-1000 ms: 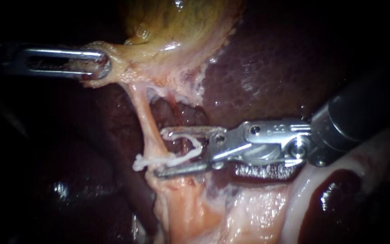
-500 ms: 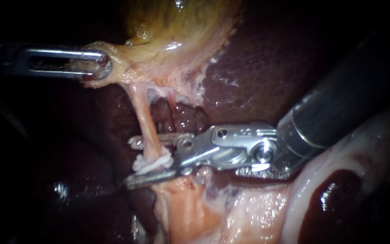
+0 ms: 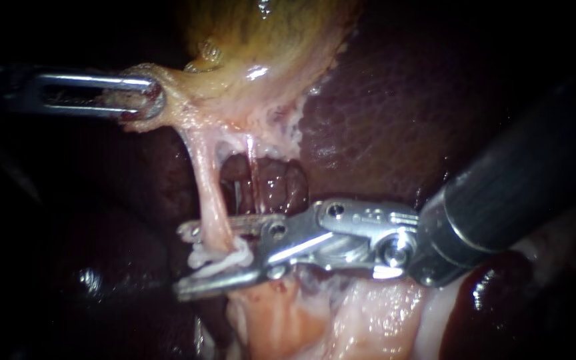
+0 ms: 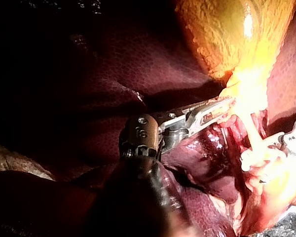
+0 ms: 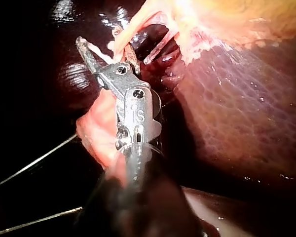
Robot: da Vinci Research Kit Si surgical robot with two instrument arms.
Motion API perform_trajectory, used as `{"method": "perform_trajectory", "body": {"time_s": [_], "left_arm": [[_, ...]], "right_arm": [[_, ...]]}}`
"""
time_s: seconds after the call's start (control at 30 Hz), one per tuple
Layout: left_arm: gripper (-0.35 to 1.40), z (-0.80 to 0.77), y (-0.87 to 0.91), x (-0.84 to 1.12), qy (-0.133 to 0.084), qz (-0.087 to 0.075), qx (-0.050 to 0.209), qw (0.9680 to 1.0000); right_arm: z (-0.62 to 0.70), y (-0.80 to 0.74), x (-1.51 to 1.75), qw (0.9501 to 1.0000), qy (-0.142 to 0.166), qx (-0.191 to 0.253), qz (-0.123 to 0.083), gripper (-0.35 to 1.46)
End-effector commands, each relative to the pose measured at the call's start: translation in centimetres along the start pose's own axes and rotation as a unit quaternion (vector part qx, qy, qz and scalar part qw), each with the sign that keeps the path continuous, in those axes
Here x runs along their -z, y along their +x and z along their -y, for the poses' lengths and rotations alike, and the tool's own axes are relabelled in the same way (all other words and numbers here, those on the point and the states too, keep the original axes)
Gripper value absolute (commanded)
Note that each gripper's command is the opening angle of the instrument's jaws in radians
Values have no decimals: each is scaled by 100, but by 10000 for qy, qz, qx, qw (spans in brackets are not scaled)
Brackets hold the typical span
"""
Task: Clipping second clip left tube
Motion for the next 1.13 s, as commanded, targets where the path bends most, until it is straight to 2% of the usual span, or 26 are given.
{"method": "perform_trajectory", "body": {"time_s": [0.03, 0.17, 0.33, 0.77, 1.13], "left_arm": [[-35, 0, 0, 0, -1, 0, 1, 10000], [-35, 0, 0, 0, -1, 0, 1, 10000], [-35, 0, 0, 0, -1, 0, 1, 10000], [-35, 0, 1, 0, -2, 0, 3, 10000], [-35, 2, 1, -2, -1, -1, 2, 10000]], "right_arm": [[-1, -1, 1, 10000, -49, -6, -20, 32], [-2, 0, 5, 9999, -47, -160, -25, 14], [-1, 3, 10, 9994, -36, -347, -31, -33], [-9, 8, 20, 9991, -4, -435, 22, -35], [-10, 7, 20, 9991, -2, -431, 24, -35]]}}
